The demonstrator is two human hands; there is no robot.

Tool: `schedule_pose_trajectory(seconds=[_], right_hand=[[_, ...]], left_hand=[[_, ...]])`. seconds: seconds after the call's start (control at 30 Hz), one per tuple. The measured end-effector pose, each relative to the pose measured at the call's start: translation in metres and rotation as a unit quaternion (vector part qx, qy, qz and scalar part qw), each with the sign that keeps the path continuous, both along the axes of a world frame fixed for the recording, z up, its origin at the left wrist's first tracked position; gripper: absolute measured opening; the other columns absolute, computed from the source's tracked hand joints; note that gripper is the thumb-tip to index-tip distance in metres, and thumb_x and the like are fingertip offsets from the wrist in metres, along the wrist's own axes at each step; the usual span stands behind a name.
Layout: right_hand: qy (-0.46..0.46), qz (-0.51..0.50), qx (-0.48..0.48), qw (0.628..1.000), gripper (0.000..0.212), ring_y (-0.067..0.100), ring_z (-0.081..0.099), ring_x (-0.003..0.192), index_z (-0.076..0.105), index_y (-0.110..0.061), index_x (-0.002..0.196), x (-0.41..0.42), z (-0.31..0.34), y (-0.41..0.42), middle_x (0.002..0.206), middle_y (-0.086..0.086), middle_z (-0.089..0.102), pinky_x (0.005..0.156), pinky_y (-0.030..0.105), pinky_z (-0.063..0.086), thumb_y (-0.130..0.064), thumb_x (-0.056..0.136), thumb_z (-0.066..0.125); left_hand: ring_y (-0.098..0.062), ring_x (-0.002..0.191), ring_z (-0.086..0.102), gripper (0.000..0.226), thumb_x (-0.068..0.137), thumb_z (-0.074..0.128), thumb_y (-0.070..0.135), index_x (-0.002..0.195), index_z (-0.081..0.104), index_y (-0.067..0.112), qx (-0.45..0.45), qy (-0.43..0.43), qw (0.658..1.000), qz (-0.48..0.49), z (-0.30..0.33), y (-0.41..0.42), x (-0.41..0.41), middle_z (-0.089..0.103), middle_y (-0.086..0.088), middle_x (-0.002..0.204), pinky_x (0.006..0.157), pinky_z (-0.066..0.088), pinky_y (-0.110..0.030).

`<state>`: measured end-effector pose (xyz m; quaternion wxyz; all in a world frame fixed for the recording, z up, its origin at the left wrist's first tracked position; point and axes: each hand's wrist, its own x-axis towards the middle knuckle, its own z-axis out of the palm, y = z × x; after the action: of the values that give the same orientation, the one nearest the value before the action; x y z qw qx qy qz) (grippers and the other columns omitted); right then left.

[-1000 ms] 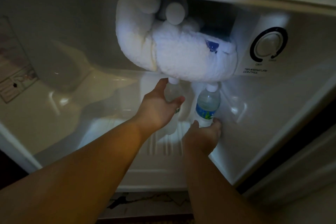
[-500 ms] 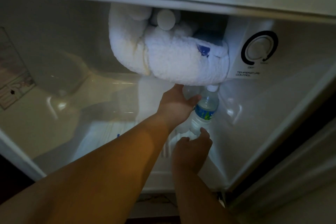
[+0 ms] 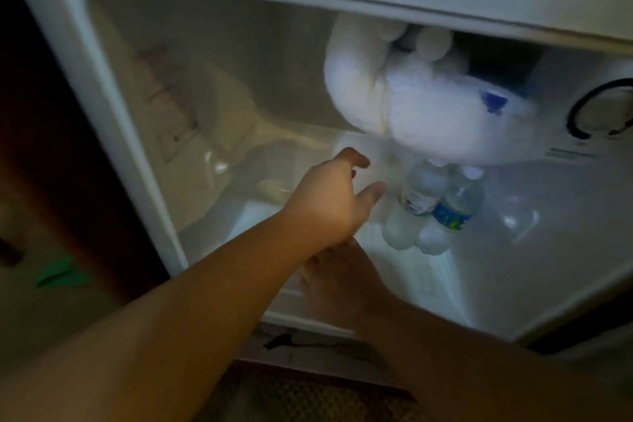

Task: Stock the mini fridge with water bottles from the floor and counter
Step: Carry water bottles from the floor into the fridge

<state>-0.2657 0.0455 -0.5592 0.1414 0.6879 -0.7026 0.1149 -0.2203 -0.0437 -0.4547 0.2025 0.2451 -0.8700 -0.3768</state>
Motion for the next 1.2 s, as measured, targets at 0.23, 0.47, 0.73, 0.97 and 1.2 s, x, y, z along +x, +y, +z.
schedule_pose_trajectory(seconds=[0.23,0.47,0.73,0.97,1.2], right_hand=[[-0.005,0.358,0.159,0.920,0.020,0.031,0.061,0.096,0.061,-0.016,0.113,0.083,0.032,-0.055,0.106,0.011,0.068,0.085,0.053,0.056,-0.025,0.099,0.049],[-0.019,0.532,0.042,0.845,0.017,0.021,0.056,0.062,0.065,-0.018,0.101,0.206,0.009,-0.088,0.090,0.004,0.063,0.046,0.033,0.045,-0.031,0.092,0.057],[-0.064,0.445,0.172,0.876,0.054,0.005,0.054,0.070,0.048,-0.033,0.126,0.322,-0.038,-0.127,0.100,-0.012,0.052,0.060,0.028,0.052,-0.074,0.098,0.027],[-0.048,0.434,0.275,0.857,0.061,0.013,0.061,0.100,0.047,-0.033,0.130,0.423,-0.072,-0.137,0.119,-0.007,0.060,0.079,0.035,0.054,-0.078,0.089,0.044],[0.042,0.597,0.313,0.738,0.039,0.020,0.058,0.103,0.055,-0.024,0.125,0.502,-0.100,-0.074,0.118,0.001,0.058,0.080,0.038,0.052,-0.052,0.097,0.055]], left_hand=[[-0.010,0.089,0.068,0.017,0.096,0.068,0.031,0.113,0.067,0.032,0.047,0.014,0.998,-0.039,0.035,-0.014,0.181,0.069,0.009,0.099,0.079,0.059,-0.031],[-0.031,0.067,0.069,0.030,0.090,0.073,0.041,0.090,0.070,0.012,0.106,-0.129,0.977,0.136,0.056,-0.044,0.356,0.073,-0.009,0.075,0.057,0.056,-0.030],[-0.015,0.077,0.072,0.027,0.097,0.062,0.046,0.093,0.067,0.020,0.136,-0.238,0.886,0.375,-0.021,-0.044,0.512,0.074,-0.002,0.085,0.067,0.058,-0.030],[-0.010,0.092,0.062,0.031,0.089,0.058,0.061,0.104,0.062,0.034,0.053,-0.398,0.810,0.428,-0.092,0.012,0.586,0.064,0.011,0.096,0.082,0.054,-0.035],[-0.022,0.115,0.056,0.048,0.092,0.062,0.053,0.137,0.050,0.039,0.083,-0.465,0.784,0.403,-0.103,0.039,0.629,0.059,0.000,0.126,0.093,0.049,-0.039]])
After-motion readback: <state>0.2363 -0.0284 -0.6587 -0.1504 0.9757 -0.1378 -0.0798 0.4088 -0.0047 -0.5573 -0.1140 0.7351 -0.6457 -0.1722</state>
